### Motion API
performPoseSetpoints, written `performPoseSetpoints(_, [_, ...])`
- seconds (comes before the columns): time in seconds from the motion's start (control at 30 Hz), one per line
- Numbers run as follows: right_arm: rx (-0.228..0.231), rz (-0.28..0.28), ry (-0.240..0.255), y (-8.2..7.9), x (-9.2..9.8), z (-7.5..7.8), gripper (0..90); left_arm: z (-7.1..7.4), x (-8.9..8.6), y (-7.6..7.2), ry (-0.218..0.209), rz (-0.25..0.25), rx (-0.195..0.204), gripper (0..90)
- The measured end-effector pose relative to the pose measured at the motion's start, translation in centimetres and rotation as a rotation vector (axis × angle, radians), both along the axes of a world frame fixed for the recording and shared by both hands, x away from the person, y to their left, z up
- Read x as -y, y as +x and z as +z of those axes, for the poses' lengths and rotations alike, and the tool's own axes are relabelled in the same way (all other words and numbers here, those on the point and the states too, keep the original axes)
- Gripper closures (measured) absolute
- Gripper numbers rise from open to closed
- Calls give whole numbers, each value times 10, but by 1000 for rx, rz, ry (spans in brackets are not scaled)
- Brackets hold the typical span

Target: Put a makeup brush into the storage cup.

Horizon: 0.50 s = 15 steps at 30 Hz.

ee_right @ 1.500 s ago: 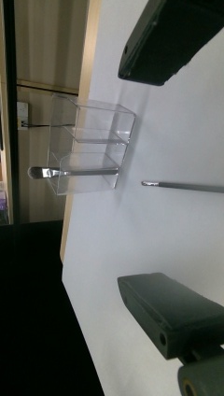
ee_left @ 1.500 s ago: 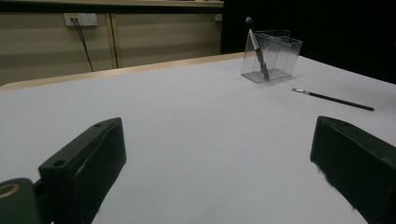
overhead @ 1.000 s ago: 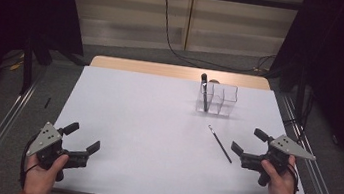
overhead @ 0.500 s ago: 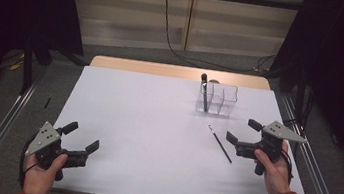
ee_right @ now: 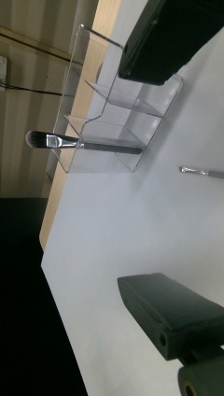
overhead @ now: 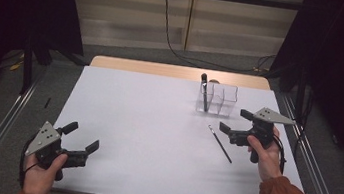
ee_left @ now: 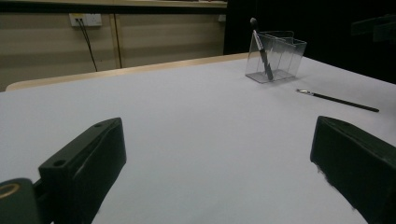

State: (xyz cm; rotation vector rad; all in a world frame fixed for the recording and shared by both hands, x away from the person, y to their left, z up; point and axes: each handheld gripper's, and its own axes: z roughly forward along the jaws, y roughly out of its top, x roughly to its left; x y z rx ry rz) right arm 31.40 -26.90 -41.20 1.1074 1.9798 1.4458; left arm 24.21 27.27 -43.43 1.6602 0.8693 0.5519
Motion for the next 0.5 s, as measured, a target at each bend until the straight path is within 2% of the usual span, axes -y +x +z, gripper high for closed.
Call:
performPoseSetpoints(0.23, [-38, -2, -28, 13, -2, -3, 25, -1, -2, 0, 1, 5, -5, 36])
performPoseSetpoints(0.4, [-131, 50, -81, 21, -3, -5, 39, -1, 0, 0, 5, -2, -9, 37])
performPoseSetpoints(0.5, [-157, 63, -92, 25, -3, -1, 60, -1, 1, 1, 7, -5, -9, 36])
